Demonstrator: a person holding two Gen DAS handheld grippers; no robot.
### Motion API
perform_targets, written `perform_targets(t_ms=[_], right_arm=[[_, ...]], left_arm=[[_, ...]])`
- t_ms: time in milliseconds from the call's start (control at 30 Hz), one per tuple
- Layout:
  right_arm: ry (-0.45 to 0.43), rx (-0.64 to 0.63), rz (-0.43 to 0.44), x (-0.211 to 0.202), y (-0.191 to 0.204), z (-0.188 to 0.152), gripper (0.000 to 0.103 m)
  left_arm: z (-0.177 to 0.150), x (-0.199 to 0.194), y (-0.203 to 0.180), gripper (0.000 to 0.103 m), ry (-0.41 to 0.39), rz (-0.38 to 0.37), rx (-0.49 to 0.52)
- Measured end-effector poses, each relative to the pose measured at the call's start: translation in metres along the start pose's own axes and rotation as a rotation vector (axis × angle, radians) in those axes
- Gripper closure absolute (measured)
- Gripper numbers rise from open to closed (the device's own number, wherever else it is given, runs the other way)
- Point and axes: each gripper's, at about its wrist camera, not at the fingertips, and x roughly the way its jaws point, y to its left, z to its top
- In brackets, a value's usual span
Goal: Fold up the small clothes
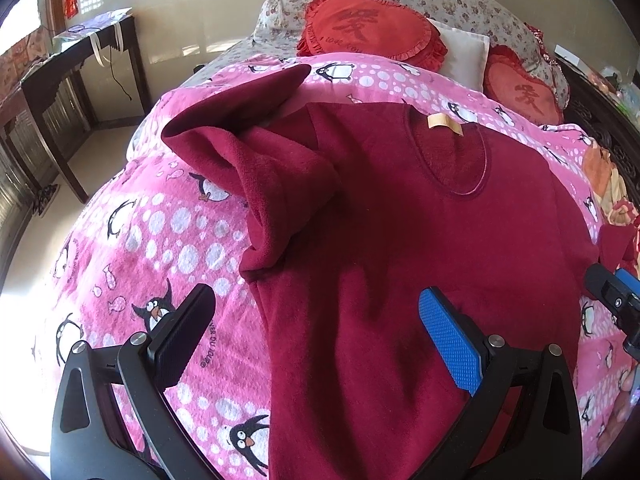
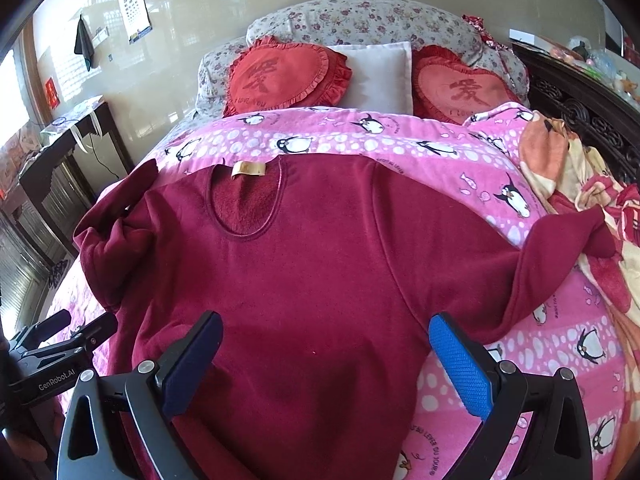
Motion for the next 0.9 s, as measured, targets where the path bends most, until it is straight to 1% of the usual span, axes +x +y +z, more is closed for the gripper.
perform_targets(t_ms=[333, 500, 600, 667, 767, 900], right_arm=[[0.036, -0.044, 0.013, 0.020, 0.020, 0.000, 0.000], [0.058, -0.058, 0.023, 0.029, 0.025, -0.002, 0.000], [0.066, -0.064, 0.030, 0.034, 0.028, -0.001, 0.000], [0.069, -0.069, 0.033, 0.037, 0.030, -0.001, 0.000], [0.076, -0.072, 0.043, 0.044, 0.033, 0.000, 0.000], [0.099, -0.075, 0.056, 0.056, 0.038, 0.000, 0.000]], left_arm=[[0.010, 0.012, 0.015, 0.001, 0.008, 0.013, -0.025], [0.027, 0.016, 0.035, 0.001, -0.001, 0.025, -0.061], [0.046, 0.021, 0.056, 0.001, -0.014, 0.035, -0.099], [0.064, 0.025, 0.070, 0.001, -0.025, 0.055, -0.122], [0.091, 0.036, 0.089, 0.001, -0.051, 0.054, -0.157], [0.124, 0.062, 0.106, 0.001, -0.053, 0.104, -0.157]])
